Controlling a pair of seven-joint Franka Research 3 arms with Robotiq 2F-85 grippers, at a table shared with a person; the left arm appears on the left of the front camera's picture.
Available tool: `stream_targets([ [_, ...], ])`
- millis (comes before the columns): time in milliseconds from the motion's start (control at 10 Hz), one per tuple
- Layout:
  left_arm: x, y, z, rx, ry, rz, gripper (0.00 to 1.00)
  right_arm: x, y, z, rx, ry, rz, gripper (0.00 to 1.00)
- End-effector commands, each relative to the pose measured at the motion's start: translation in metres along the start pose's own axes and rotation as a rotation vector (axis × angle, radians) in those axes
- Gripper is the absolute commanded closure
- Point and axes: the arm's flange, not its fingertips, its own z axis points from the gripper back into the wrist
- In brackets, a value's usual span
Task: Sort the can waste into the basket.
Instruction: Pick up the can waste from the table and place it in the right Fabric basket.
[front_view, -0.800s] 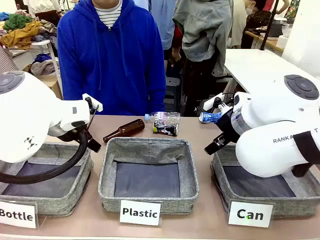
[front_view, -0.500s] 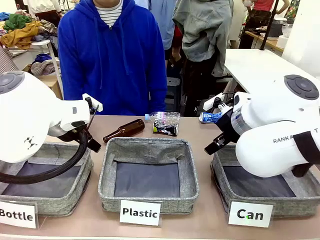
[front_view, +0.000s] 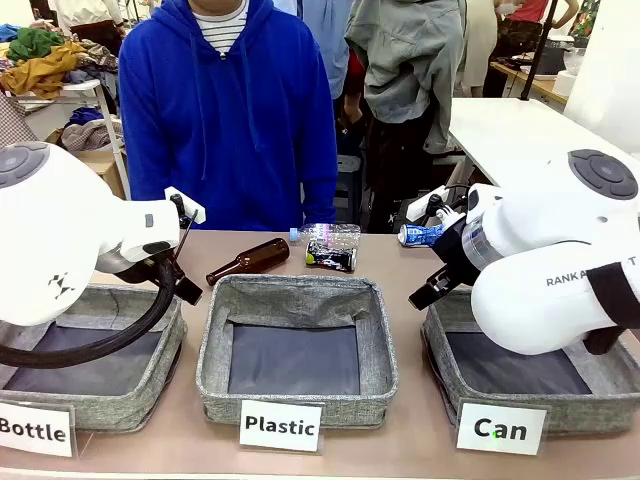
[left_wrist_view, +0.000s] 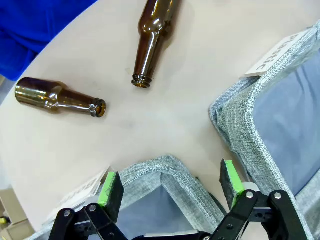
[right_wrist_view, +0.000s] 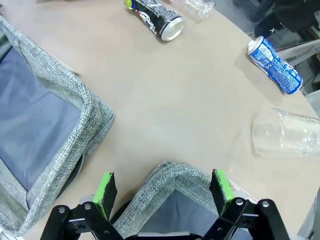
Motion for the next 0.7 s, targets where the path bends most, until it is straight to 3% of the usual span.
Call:
stream_targets([
  [0,0.0,0.0,0.0,0.0,0.0,0.0,0.0,0.0,0.0,0.0,0.0,0.0,-0.001,0.0],
  [500,0.0,0.0,0.0,0.0,0.0,0.0,0.0,0.0,0.0,0.0,0.0,0.0,0.0,0.0],
  [600,0.012,-0.007,0.032,-0.043,-0.058,-0.031,0.0,0.01,0.001,0.027,-0.007,0.017,0.018,0.0],
])
